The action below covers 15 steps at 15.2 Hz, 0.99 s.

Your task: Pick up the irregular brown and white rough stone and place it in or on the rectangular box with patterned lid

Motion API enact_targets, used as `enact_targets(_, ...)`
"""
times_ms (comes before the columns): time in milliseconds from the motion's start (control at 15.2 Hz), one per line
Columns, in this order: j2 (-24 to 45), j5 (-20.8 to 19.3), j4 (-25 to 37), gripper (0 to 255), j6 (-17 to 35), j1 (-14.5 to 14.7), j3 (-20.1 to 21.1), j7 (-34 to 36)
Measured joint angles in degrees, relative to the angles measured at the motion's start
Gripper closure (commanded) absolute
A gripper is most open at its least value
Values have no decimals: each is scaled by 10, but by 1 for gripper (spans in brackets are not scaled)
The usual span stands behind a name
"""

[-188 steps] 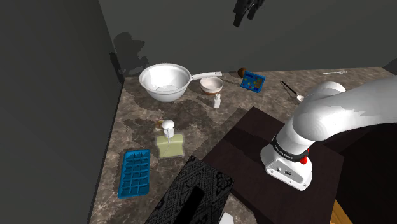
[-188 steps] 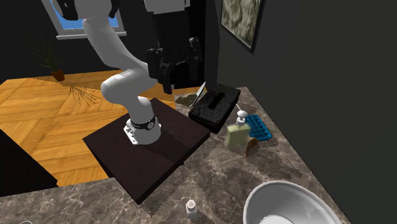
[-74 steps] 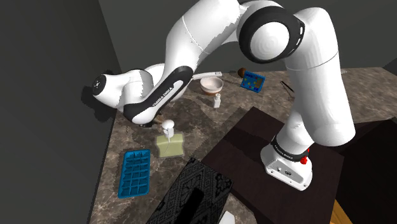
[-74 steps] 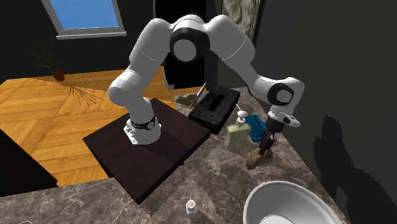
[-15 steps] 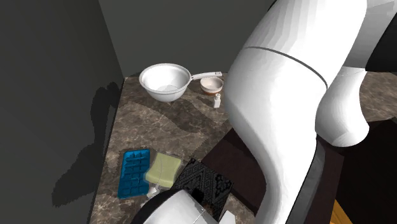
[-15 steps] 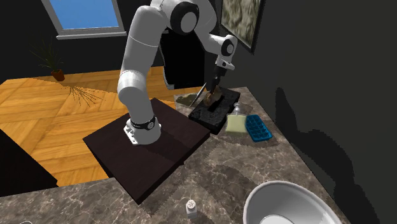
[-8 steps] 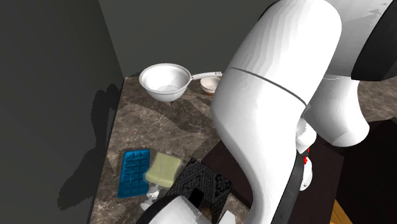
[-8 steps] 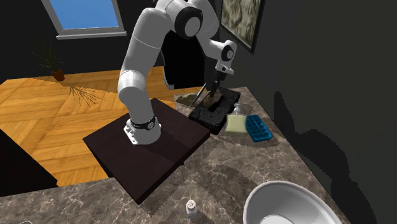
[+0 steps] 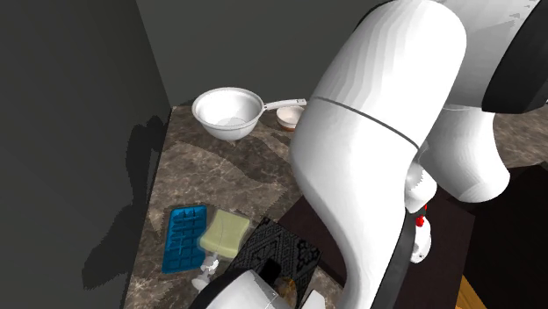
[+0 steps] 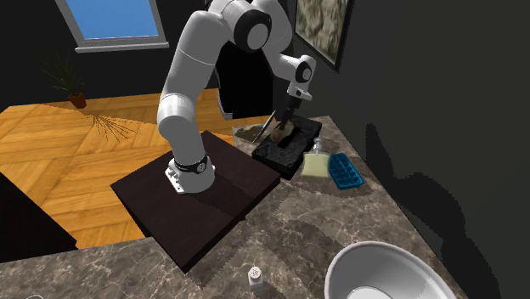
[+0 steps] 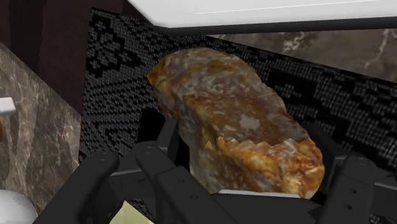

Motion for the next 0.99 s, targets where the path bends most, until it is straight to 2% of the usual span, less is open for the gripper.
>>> enact_targets(264,0,0,-1,0,0,0,0,0)
enact_targets(594,-5,13,59,0,-63,8,7,-8)
enact_targets(990,-6,14,65,0,-70,8,7,-10)
